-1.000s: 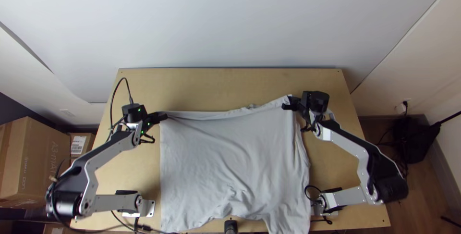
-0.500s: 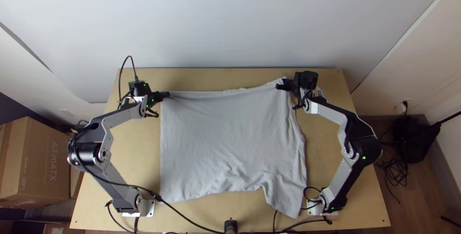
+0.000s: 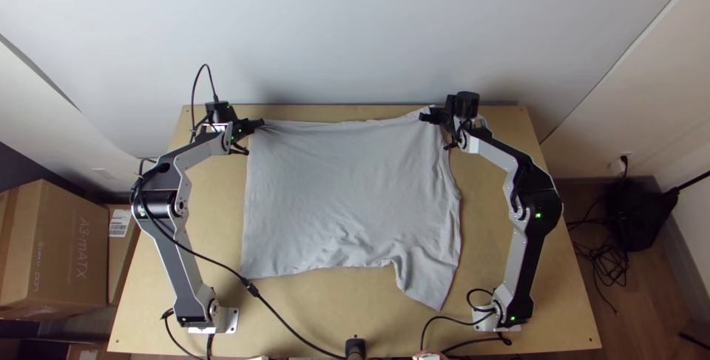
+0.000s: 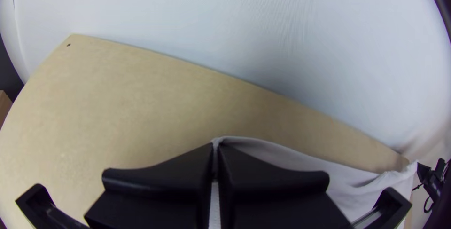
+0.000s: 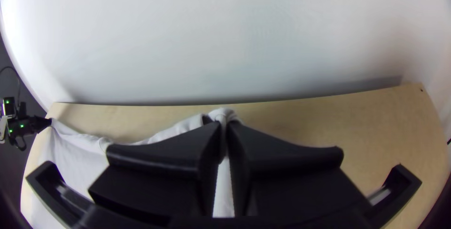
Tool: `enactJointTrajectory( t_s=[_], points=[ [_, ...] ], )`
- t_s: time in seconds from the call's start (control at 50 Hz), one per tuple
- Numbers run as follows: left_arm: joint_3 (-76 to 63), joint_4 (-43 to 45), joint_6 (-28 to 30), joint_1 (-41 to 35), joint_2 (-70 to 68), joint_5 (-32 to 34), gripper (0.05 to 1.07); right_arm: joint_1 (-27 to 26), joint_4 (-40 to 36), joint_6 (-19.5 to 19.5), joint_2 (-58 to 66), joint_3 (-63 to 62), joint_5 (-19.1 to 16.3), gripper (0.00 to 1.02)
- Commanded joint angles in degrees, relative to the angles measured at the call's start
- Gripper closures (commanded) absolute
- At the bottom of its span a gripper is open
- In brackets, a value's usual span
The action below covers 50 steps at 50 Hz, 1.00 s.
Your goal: Fold the t-shirt
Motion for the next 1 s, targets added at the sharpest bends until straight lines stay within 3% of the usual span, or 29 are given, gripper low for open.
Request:
enactJointTrajectory(
  t_s=[0.0, 0.04, 0.06, 0.12, 0.18, 0.26, 0.34, 0.48, 0.6, 0.7, 0.78, 0.9, 0.98],
  points=[
    [4.31, -0.39, -1.07, 0.29, 1.81, -0.53, 1.05, -0.80, -4.67, 3.50, 2.73, 7.14, 0.20, 0.60],
    [5.46, -0.83, -1.50, 0.12, 1.63, -0.62, 1.00, -0.80, -8.27, 4.65, 3.26, 10.12, 0.11, 0.42],
    [5.98, -1.18, -1.50, 0.03, 1.37, -0.62, 0.92, -0.80, -10.12, 4.82, 3.52, 11.53, 0.11, 0.32],
    [8.62, -4.17, -1.86, -0.06, 0.93, -0.53, 0.53, -0.89, -14.42, 5.61, 3.96, 14.87, -0.50, 0.10],
    [13.98, -11.46, -2.21, -0.06, 1.45, -0.27, 0.25, -1.59, -17.15, 7.37, 3.35, 16.80, -1.30, 0.05],
    [21.54, -20.87, -2.56, 0.21, 2.25, -0.09, 0.11, -3.17, -17.67, 10.62, 0.36, 16.36, -3.76, 0.05],
    [24.97, -24.38, -3.35, 0.82, 1.89, 0.09, 0.11, -4.75, -17.76, 14.40, -3.33, 15.22, -6.22, 0.04],
    [25.50, -26.58, -4.67, 2.14, -1.62, 4.48, 0.11, -6.60, -19.61, 19.67, -13.17, 9.86, -6.92, 0.04],
    [25.15, -32.21, -4.76, 2.14, -6.19, 8.17, 0.11, -8.45, -26.29, 24.42, -21.96, 4.59, -7.97, 0.05],
    [24.53, -39.85, -4.05, 1.88, -10.67, 11.07, 0.11, -12.23, -38.77, 27.15, -25.83, 4.15, -16.06, 0.05],
    [20.14, -40.56, -3.35, 1.52, -16.74, 11.07, 0.11, -15.30, -45.62, 26.88, -29.00, 2.39, -19.66, 0.05],
    [13.37, -41.35, -2.65, 1.26, -25.97, 11.78, 0.11, -19.17, -50.19, 25.74, -35.59, -4.82, -24.15, 0.05],
    [8.97, -42.67, -2.38, 1.00, -31.68, 12.39, 0.11, -20.58, -54.32, 22.22, -39.63, -9.83, -24.32, 0.05]
  ],
)
